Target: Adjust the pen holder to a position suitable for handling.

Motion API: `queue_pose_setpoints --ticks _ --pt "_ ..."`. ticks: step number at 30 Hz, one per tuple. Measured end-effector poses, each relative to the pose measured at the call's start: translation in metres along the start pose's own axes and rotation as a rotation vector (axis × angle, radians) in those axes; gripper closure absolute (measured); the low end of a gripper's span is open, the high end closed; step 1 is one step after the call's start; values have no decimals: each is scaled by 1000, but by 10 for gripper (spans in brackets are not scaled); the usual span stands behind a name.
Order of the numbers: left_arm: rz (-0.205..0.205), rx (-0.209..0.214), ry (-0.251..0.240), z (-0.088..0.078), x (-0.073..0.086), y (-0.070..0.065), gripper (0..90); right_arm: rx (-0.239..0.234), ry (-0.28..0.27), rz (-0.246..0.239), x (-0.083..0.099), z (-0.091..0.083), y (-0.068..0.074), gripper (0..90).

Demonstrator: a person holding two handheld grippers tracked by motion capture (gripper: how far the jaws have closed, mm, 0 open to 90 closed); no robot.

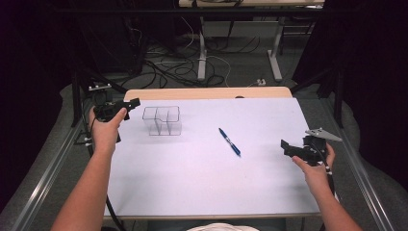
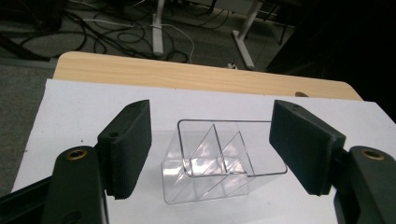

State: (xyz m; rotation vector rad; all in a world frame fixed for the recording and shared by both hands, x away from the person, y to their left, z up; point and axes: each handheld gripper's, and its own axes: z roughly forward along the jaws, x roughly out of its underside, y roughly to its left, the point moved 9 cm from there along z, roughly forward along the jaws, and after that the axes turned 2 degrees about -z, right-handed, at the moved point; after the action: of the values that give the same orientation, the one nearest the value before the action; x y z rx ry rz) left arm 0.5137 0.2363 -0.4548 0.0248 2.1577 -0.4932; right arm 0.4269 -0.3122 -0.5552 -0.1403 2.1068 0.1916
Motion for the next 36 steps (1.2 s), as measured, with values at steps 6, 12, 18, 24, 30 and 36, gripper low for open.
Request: queue_pose_setpoints --ticks 6,12,18,24,30,36 --pt "0 -9 77 14 5 0 253 -5 10 -4 2 1 -1 37" --pt "-5 -14 127 25 10 0 261 -10 15 -6 3 1 -1 44" --pt "-21 -40 159 36 15 4 298 -12 24 2 5 2 0 49" --pt "-29 -73 203 46 21 11 360 -10 23 -3 5 2 -2 54" --pt "-13 -124 231 53 26 18 433 -12 31 7 7 2 -2 58" --pt "24 -145 272 61 34 19 490 -13 33 4 8 2 -2 64"
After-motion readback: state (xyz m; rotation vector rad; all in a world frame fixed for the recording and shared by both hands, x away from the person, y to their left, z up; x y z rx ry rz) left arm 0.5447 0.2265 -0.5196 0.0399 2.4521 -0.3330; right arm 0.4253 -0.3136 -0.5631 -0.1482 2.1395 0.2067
